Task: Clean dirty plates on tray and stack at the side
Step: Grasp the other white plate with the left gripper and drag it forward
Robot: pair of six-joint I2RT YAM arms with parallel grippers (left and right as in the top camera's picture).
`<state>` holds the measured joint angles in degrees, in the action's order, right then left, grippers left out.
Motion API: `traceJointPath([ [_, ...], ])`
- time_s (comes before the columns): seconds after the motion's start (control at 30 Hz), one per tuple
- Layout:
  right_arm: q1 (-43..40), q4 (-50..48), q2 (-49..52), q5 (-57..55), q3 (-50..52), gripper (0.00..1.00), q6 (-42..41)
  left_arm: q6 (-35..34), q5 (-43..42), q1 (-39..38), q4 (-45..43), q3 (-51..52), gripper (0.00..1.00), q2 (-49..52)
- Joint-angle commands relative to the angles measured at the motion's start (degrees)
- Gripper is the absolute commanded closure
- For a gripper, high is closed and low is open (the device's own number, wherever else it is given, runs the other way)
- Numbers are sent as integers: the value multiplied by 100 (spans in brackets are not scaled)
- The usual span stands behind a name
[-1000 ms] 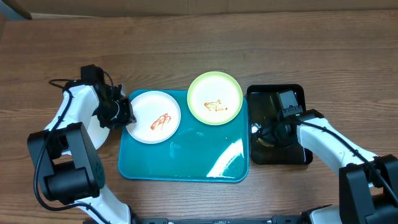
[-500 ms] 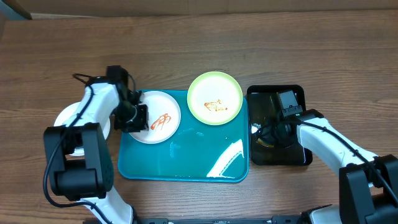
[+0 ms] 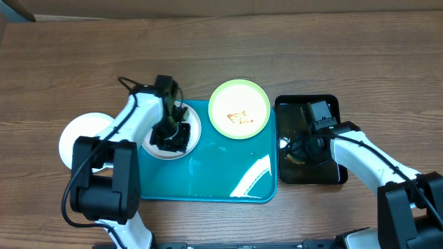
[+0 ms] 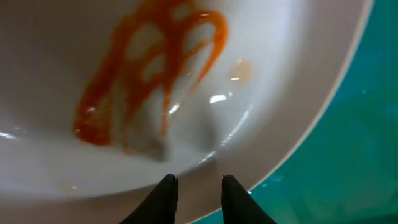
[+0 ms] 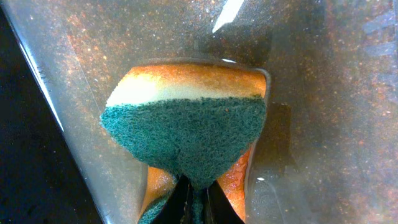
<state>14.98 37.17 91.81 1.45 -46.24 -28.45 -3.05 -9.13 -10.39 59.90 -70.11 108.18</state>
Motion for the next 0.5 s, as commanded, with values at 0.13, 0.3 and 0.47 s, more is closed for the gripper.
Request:
traceJointPath([
  [0.13, 37, 238, 260, 210, 310, 96, 37, -205, -203, -778, -232, 63, 72, 59],
  [0.3, 37, 238, 260, 210, 310, 96, 39, -205, -446, -1191, -468, 63, 69, 59],
  [0.47, 37, 249, 260, 210, 310, 96, 151, -240, -426, -1327, -525, 57, 78, 57],
])
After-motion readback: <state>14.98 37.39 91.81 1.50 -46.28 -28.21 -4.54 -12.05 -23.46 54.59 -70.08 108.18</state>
